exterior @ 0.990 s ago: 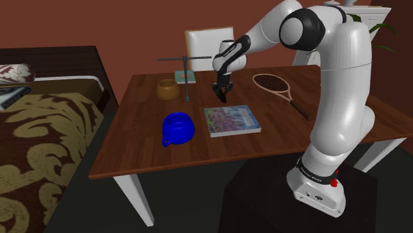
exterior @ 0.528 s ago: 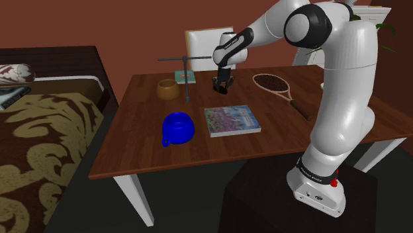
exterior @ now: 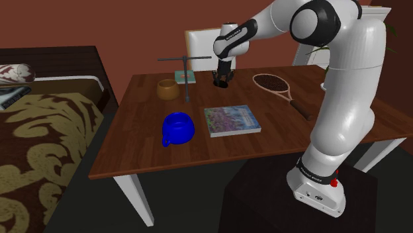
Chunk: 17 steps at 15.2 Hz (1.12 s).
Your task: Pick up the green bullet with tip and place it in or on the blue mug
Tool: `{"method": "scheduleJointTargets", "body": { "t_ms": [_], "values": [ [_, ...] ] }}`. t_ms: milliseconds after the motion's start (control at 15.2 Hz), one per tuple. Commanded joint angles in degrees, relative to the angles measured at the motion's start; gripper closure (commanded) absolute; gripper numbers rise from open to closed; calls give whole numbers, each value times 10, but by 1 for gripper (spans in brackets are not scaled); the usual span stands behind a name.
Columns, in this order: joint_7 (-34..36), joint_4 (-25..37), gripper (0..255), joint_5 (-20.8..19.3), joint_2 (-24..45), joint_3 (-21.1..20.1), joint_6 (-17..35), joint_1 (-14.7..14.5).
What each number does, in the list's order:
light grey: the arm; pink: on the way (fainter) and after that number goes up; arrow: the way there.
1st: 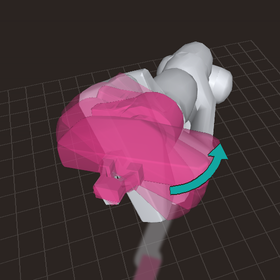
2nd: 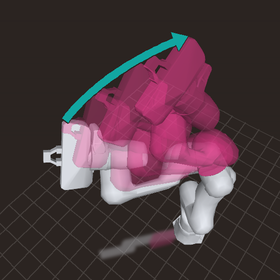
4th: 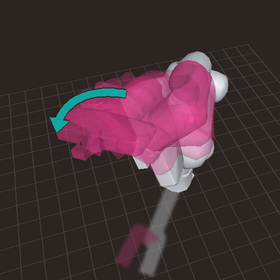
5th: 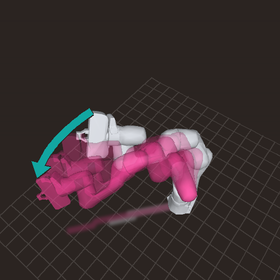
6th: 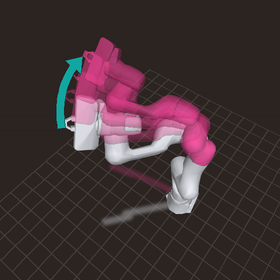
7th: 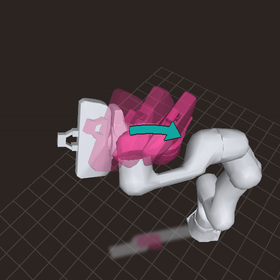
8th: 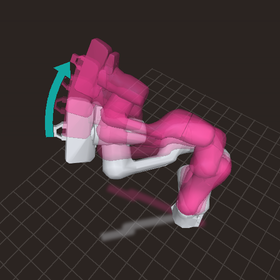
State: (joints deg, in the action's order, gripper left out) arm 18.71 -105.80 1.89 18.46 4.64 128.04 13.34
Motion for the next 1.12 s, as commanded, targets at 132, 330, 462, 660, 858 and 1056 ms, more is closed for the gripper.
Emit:
{"method": "scheduleJointTargets", "body": {
  "t_ms": [132, 330, 462, 660, 858, 1056],
  "values": [
    [1, 13, 255, -1, -13, 1, -25, 0],
    [2, 24, 255, -3, -22, 1, -46, 0],
    [2, 32, 255, -3, -27, 1, -59, -1],
    [3, 45, 255, -4, -35, 2, -80, -1],
    [3, 60, 255, -5, -41, 2, -101, -1],
    [28, 37, 255, -11, -62, -6, -99, -17]
  ]
}}
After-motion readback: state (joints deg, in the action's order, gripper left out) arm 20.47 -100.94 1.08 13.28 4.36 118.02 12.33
